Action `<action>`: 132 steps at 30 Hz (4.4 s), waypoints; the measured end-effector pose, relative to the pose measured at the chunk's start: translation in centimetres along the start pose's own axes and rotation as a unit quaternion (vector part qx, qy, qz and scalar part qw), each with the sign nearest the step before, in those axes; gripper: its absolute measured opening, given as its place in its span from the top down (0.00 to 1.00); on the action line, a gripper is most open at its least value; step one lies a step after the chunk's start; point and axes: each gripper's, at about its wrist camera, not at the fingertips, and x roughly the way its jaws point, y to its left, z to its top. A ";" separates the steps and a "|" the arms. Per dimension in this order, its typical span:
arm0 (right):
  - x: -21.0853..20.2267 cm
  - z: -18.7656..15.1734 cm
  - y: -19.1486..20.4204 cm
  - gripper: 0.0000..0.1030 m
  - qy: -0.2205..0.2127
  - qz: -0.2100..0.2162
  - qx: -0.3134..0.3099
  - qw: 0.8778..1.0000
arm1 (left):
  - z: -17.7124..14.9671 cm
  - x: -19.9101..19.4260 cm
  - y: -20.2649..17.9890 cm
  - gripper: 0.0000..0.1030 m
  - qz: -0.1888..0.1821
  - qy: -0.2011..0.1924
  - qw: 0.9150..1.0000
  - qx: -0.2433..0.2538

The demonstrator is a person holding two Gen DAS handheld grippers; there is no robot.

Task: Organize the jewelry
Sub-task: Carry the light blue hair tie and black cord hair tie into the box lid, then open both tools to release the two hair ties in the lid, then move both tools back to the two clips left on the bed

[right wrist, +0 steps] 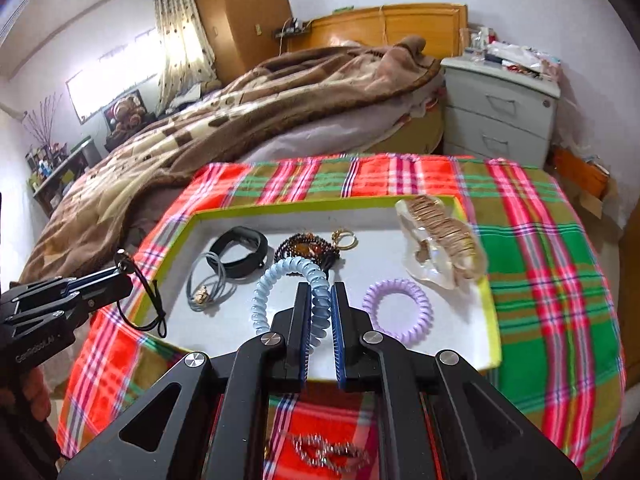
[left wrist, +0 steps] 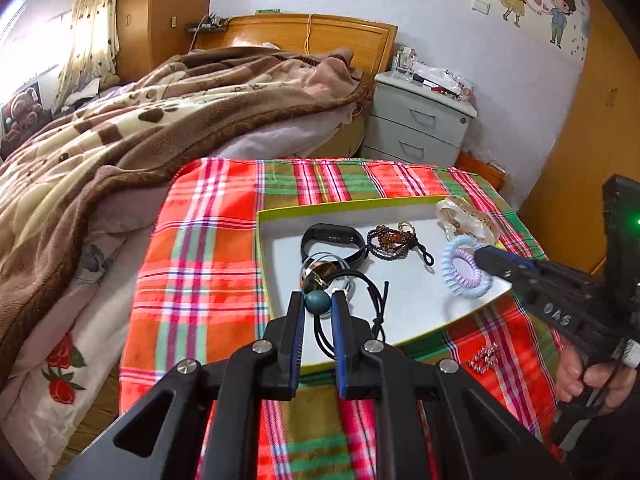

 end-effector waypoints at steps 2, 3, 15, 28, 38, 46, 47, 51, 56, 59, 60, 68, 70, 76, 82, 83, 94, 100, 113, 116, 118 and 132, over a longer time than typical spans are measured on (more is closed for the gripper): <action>0.9 0.1 0.0 0.90 0.011 0.004 -0.003 1.000 | 0.1 1.0 -0.2 0.86 -0.004 0.008 1.000 0.001; 1.2 0.1 0.1 0.90 0.014 0.006 -0.003 1.000 | 0.1 1.4 -0.2 0.86 -0.004 0.013 1.000 -0.001; 4.2 0.2 0.6 0.90 0.050 0.010 -0.019 0.999 | -0.3 4.8 -0.1 0.86 -0.009 0.050 0.999 -0.008; 4.8 0.2 0.5 0.90 0.059 -0.001 -0.021 0.998 | -0.7 5.8 0.1 0.86 -0.006 0.066 0.998 -0.013; 5.0 0.2 0.4 0.90 0.058 -0.007 -0.019 0.998 | -0.7 6.0 0.1 0.85 -0.005 0.069 0.998 -0.012; 4.7 0.2 0.1 0.90 0.054 -0.006 -0.011 0.998 | -0.7 6.0 0.0 0.77 -0.006 0.067 0.998 -0.012; 4.7 0.2 0.0 0.90 0.053 -0.006 -0.010 0.999 | -0.7 5.9 0.0 0.75 -0.005 0.067 0.998 -0.012; 4.6 0.2 -0.1 0.88 0.052 -0.007 -0.005 0.999 | -0.7 5.8 0.0 0.73 -0.005 0.066 0.998 -0.016; 4.3 0.2 -0.3 0.86 0.049 -0.009 -0.002 0.999 | -0.7 5.7 -0.1 0.70 -0.004 0.066 0.998 -0.012; 4.1 0.2 -0.2 0.85 0.047 -0.008 -0.001 0.999 | -0.7 5.5 -0.2 0.69 -0.006 0.064 0.998 -0.014; 4.0 0.2 -0.2 0.85 0.045 -0.009 -0.001 0.999 | -0.6 5.4 -0.1 0.68 -0.007 0.063 0.998 -0.016; 1.5 -0.1 -0.3 0.74 0.021 -0.004 0.008 1.000 | -0.6 3.5 -0.2 0.57 -0.009 0.043 0.999 -0.019; 0.9 -0.3 -0.4 0.74 0.016 -0.005 0.010 1.000 | -0.6 2.8 -0.3 0.57 -0.013 0.036 0.999 -0.020; -1.9 -1.6 -1.4 0.72 -0.002 -0.005 0.028 1.000 | -1.4 1.1 -1.0 0.56 -0.032 0.026 0.999 -0.014; -3.5 -3.8 -1.8 0.61 0.010 0.037 0.000 0.999 | -2.6 0.2 -1.3 0.56 -0.042 0.028 0.999 -0.015; -3.4 -4.2 -1.8 0.60 0.017 0.041 -0.008 0.999 | -2.9 0.1 -1.4 0.56 -0.044 0.030 0.999 -0.014; -1.5 -7.0 -0.8 0.54 0.054 0.070 -0.085 0.992 | -4.7 -0.5 -1.9 0.56 -0.050 0.044 0.998 -0.012; -1.0 -7.8 -0.5 0.54 0.072 0.063 -0.114 0.989 | -5.2 -0.4 -2.3 0.56 -0.053 0.053 0.997 -0.010; -0.9 -7.8 -0.6 0.54 0.072 0.048 -0.125 0.988 | -5.8 0.1 -3.3 0.56 -0.056 0.069 0.996 -0.004; -1.0 -8.1 -0.1 0.55 0.071 0.034 -0.137 0.987 | -5.9 0.2 -3.4 0.56 -0.057 0.073 0.996 -0.005; -1.2 -8.3 0.0 0.65 0.069 0.021 -0.142 0.987 | -6.0 0.2 -3.4 0.56 -0.057 0.073 0.996 -0.006; -3.1 -9.0 -0.7 0.90 0.040 -0.006 -0.124 0.991 | -6.3 0.7 -4.6 0.56 -0.065 0.084 0.994 0.004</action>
